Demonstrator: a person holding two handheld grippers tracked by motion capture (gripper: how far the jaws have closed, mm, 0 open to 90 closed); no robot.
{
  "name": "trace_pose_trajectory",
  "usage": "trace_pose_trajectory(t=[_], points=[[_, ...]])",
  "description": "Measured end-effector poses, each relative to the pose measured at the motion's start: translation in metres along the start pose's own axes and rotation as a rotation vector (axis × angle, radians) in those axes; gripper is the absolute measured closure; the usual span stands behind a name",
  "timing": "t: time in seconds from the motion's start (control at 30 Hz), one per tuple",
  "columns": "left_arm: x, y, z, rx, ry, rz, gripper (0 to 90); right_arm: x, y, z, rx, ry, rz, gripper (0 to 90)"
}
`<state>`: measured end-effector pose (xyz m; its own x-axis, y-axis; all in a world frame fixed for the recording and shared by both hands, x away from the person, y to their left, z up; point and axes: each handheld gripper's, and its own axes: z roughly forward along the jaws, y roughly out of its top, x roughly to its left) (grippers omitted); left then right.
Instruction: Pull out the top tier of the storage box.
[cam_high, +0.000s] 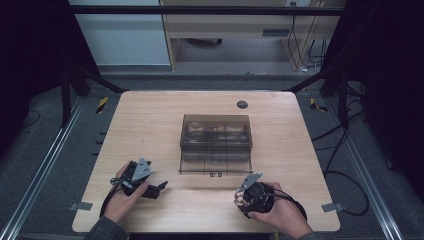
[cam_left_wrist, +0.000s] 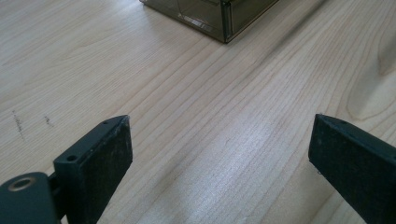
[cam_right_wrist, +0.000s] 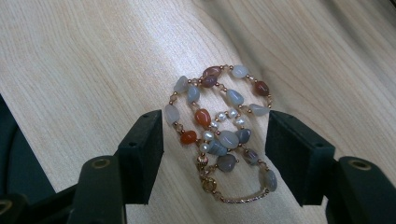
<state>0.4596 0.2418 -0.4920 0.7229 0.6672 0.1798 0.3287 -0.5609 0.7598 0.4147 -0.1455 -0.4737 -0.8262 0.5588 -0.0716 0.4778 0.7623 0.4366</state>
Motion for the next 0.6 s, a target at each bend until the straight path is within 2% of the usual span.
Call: trace_pose_trajectory(t=[0.6], points=[[-0.0019, -0.0001, 0.0011, 0.008, -0.005, 0.002, 6.0, -0.0022, -0.0021, 0.0044, -0.003, 0.019, 0.035, 43.2]])
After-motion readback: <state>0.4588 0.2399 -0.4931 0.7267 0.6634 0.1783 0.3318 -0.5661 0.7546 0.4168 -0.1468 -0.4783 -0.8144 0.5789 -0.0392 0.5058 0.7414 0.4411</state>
